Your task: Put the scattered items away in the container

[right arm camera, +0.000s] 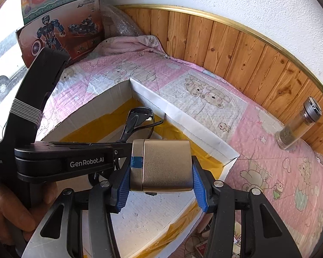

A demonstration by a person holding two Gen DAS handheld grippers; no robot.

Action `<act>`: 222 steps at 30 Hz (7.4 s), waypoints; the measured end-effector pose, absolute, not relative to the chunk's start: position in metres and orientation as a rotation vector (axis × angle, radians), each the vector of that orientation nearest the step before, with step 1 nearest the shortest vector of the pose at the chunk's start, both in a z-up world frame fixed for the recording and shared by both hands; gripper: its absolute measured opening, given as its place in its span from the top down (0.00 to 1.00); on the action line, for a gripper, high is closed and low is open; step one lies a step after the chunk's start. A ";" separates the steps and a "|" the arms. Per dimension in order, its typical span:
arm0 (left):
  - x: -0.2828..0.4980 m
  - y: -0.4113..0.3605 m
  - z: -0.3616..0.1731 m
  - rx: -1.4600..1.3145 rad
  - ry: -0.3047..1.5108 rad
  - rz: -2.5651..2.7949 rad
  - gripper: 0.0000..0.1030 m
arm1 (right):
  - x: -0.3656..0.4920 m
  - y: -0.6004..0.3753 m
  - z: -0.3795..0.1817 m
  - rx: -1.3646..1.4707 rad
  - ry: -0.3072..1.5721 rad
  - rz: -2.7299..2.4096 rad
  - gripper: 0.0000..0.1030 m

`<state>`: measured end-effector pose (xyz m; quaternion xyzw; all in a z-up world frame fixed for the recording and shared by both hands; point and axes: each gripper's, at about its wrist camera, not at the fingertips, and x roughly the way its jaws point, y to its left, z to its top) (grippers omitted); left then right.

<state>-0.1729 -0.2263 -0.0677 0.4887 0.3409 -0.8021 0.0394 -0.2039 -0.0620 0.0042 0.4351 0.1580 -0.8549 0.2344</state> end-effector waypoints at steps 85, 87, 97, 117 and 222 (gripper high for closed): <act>-0.202 -0.215 -0.106 1.572 1.128 -2.244 0.60 | -0.254 -0.087 -0.060 1.465 0.892 -2.052 0.49; -0.201 -0.214 -0.105 1.580 1.142 -2.241 0.60 | -0.253 -0.083 -0.053 1.458 0.863 -2.071 0.49; -0.192 -0.198 -0.086 1.587 1.157 -2.280 0.60 | -0.234 -0.053 -0.023 1.370 0.549 -2.208 0.49; -0.093 -0.098 0.012 1.492 0.677 -2.815 0.60 | -0.082 0.102 0.018 0.932 -0.080 -2.472 0.49; -0.033 -0.118 0.016 1.335 0.780 -2.881 0.82 | -0.045 0.104 0.041 0.843 -0.117 -2.610 0.84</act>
